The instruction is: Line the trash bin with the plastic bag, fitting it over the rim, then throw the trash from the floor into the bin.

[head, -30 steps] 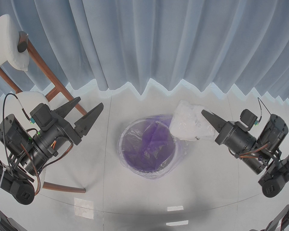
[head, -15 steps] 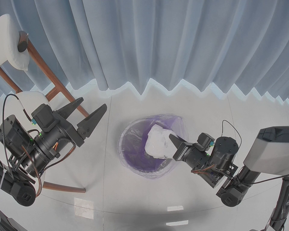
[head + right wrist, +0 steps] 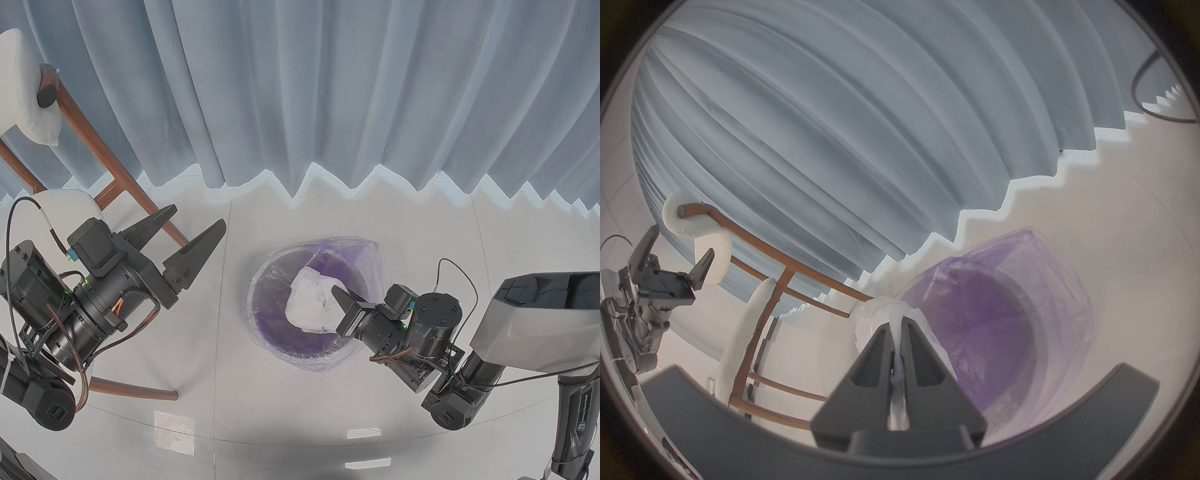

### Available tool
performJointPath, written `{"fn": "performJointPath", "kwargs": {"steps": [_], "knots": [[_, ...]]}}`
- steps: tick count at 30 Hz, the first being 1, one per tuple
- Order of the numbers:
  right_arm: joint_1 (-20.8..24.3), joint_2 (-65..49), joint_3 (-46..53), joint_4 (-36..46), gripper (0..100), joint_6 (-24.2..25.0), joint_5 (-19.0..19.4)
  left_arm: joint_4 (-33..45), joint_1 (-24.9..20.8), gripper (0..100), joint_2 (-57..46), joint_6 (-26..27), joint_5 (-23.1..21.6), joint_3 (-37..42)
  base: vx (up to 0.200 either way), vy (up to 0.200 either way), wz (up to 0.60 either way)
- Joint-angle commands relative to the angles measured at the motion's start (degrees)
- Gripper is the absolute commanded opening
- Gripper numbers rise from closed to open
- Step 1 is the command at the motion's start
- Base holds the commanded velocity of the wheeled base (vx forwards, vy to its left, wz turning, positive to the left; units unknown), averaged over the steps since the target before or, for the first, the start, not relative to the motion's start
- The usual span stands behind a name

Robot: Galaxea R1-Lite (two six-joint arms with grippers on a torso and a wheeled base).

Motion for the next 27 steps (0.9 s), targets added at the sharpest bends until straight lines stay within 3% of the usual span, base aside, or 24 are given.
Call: {"fn": "performJointPath", "kwargs": {"steps": [1, 13, 14, 27], "knots": [[0.1, 2.4, -2.9, -1.0, 0, 0.1, -0.5, 0.0, -0.1, 100, 0.1, 0.0, 0.0, 0.0, 0.000, 0.000, 0.00], [-0.1, 1.8, -2.5, -1.0, 0, 0.1, -0.5, -0.2, -0.1, 100, 0.7, 0.0, 0.0, 0.1, 0.000, 0.000, 0.00], [-0.1, 1.8, -2.5, -1.0, 100, 0.1, -0.5, -0.2, -0.1, 100, 0.7, 0.0, 0.0, 0.1, 0.000, 0.000, 0.00], [0.1, 0.4, -0.4, -1.0, 100, 0.1, -0.5, -0.2, -0.1, 100, 0.8, 0.0, 0.0, 0.1, 0.000, 0.000, 0.00]]}}
